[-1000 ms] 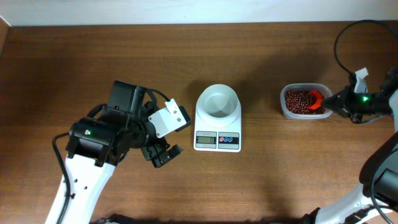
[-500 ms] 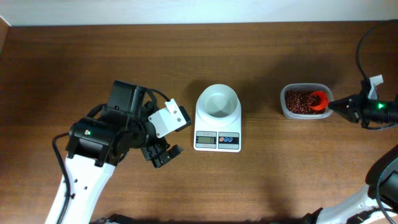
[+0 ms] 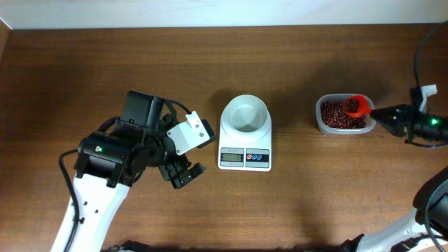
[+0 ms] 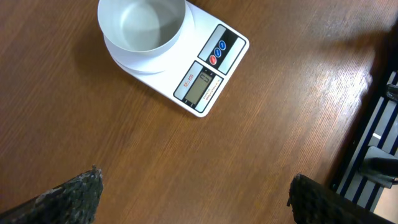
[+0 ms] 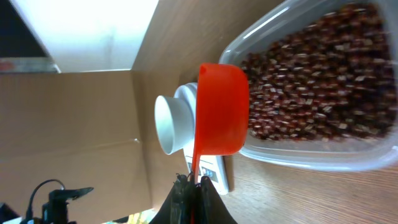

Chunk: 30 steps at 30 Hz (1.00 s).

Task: Scoop and weigh 50g on scale
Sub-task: 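Carry the filled scoop over the white bowl on the scale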

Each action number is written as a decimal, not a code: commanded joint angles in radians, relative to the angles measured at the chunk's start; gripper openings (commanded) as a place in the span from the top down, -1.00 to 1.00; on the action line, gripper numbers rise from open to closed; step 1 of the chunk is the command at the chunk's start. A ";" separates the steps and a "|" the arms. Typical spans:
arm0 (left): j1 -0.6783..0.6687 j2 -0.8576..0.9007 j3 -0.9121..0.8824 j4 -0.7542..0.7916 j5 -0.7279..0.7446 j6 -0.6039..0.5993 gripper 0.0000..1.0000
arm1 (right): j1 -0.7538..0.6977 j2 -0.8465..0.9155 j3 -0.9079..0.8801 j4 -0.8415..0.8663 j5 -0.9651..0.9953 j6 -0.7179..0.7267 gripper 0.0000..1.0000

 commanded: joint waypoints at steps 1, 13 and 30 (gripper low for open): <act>0.004 0.001 0.015 -0.001 0.014 0.009 -0.98 | 0.071 0.007 -0.005 -0.002 -0.108 -0.019 0.92; 0.004 0.001 0.015 -0.001 0.014 0.009 -0.98 | 0.512 0.007 -0.005 0.088 -0.193 0.023 0.92; 0.004 0.001 0.015 -0.001 0.014 0.009 -0.98 | 0.746 0.007 -0.005 0.468 0.124 0.016 0.93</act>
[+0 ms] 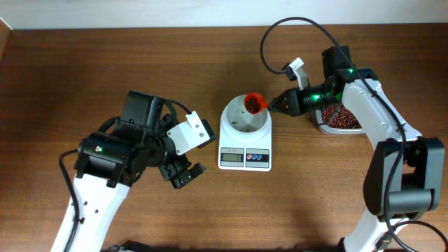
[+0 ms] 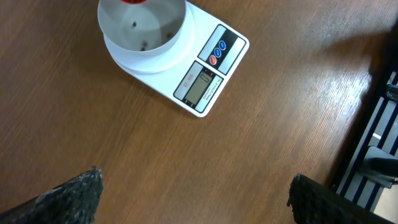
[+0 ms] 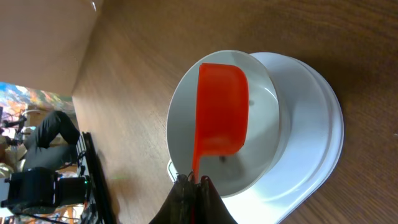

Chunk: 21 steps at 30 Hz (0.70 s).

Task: Scoop and weigh 50g on scale
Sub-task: 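Carry the filled scoop over the white bowl on the scale, then tilt the scoop with the right gripper to pour beans into the bowl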

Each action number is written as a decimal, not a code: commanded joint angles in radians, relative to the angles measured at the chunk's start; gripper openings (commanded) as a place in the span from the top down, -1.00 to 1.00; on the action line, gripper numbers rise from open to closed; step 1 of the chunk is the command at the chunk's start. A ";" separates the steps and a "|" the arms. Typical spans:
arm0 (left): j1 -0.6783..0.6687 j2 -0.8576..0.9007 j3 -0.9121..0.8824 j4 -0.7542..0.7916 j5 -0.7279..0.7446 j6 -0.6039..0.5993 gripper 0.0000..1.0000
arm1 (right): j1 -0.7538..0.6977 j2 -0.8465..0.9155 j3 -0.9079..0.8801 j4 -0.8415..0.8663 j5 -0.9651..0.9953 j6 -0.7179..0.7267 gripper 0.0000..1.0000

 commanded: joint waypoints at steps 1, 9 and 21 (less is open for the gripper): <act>0.004 0.001 0.015 -0.001 0.014 0.009 -0.98 | 0.007 0.005 0.003 0.000 -0.061 -0.045 0.92; 0.004 0.001 0.015 -0.001 0.014 0.009 -0.98 | 0.007 -0.005 0.003 -0.037 -0.024 -0.125 0.92; 0.004 0.001 0.015 -0.001 0.014 0.008 -0.98 | 0.019 -0.012 0.004 -0.037 0.026 -0.086 0.92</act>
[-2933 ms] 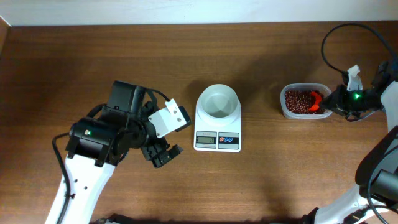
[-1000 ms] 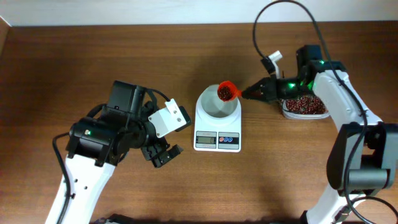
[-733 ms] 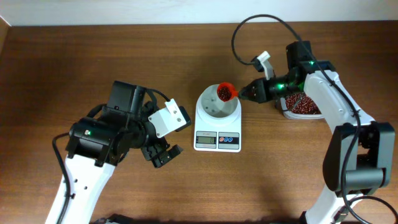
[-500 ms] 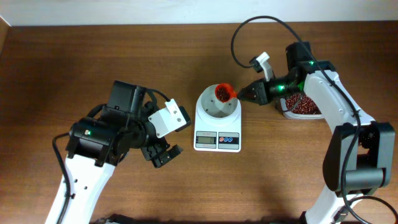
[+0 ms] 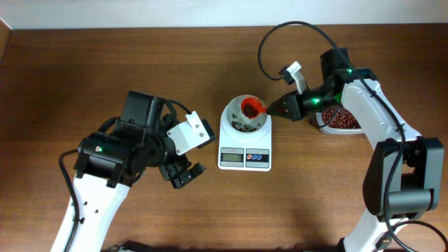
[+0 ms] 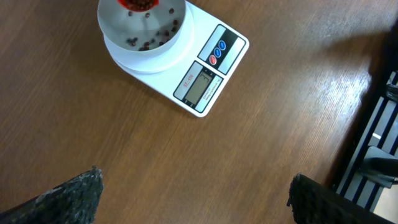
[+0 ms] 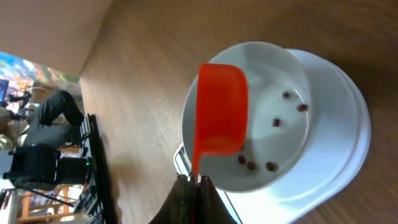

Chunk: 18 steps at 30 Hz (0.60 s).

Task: Scoop and weigh 50g on scale
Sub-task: 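Tilt the scoop with the right gripper to pour beans into the bowl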

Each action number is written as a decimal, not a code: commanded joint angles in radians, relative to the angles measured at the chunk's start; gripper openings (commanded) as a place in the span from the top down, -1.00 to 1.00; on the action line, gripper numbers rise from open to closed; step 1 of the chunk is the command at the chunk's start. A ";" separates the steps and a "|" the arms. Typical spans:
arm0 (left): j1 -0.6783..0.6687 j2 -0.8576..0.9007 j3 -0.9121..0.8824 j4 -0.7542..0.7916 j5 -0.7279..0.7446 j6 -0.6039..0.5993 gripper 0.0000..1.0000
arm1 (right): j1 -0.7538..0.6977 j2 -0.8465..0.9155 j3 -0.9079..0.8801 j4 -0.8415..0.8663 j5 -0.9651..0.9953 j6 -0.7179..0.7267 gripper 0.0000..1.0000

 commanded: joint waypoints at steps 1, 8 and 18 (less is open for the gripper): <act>0.004 0.001 0.015 -0.001 0.014 0.009 -0.98 | 0.015 -0.016 0.004 -0.011 0.008 -0.043 0.92; 0.004 0.001 0.015 -0.001 0.014 0.009 -0.98 | 0.031 -0.021 0.004 0.023 0.085 0.036 0.92; 0.004 0.001 0.015 -0.001 0.014 0.009 -0.98 | 0.069 -0.068 0.055 -0.021 0.231 -0.048 0.92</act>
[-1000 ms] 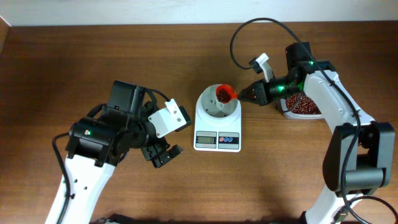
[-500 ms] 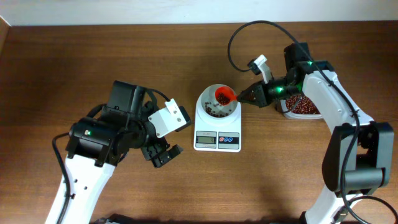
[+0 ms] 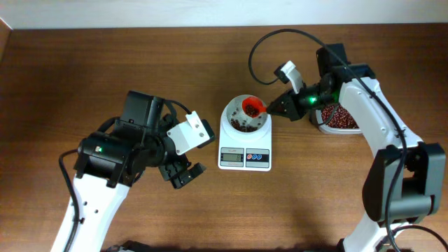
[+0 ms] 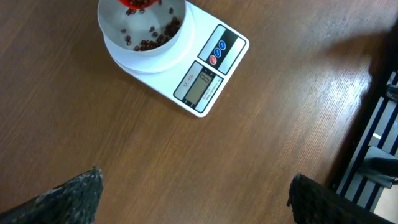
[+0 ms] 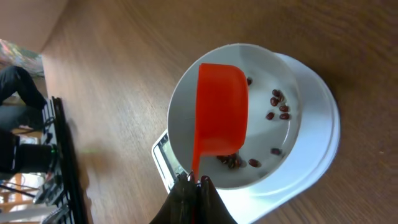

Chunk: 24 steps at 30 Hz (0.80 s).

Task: Scoop and weigh 50g on scale
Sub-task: 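Tilt the scoop with the right gripper to pour beans into the bowl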

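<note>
A white scale (image 3: 245, 157) with a display stands mid-table, a white bowl (image 3: 234, 112) on it. Dark red beans (image 4: 155, 42) lie scattered in the bowl. My right gripper (image 3: 281, 108) is shut on the handle of an orange-red scoop (image 5: 221, 109), which is tilted over the bowl's right side. A clear tub of beans (image 3: 343, 120) sits to the right, partly hidden by the right arm. My left gripper (image 4: 193, 198) hangs open over bare wood left of the scale, holding nothing.
The left arm (image 3: 133, 150) with its white wrist block fills the table's left middle. A black cable (image 3: 262, 42) loops above the right arm. The table's back edge (image 3: 210, 28) meets a white wall.
More beans lie in the bowl than 0.6 s ago. The scoop stays tilted over the bowl; the right arm has shifted slightly. The left arm has not moved.
My right gripper first held the scoop, loaded, over the bean tub with the bowl empty. Then the scoop was at the bowl's rim and a few beans had dropped in. Later more beans lay in the bowl, and now more still.
</note>
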Each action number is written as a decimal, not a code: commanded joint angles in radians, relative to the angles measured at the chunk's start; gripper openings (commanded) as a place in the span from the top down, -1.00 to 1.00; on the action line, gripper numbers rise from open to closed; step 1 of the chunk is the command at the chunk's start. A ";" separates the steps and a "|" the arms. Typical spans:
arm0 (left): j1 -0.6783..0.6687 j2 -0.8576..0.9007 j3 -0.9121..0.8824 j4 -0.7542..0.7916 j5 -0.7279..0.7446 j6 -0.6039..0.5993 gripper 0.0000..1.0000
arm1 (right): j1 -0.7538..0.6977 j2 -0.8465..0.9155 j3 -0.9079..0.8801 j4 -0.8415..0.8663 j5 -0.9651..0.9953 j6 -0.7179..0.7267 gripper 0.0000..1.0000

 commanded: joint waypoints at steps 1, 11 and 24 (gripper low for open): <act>0.004 0.001 0.015 -0.001 0.014 0.009 -0.98 | 0.048 -0.037 0.019 0.017 0.138 0.041 0.92; 0.004 0.001 0.015 -0.001 0.014 0.009 -0.98 | 0.136 -0.062 0.068 -0.017 0.297 0.053 0.92; 0.004 0.001 0.015 -0.001 0.014 0.009 -0.98 | 0.155 -0.089 0.075 -0.021 0.390 0.077 0.92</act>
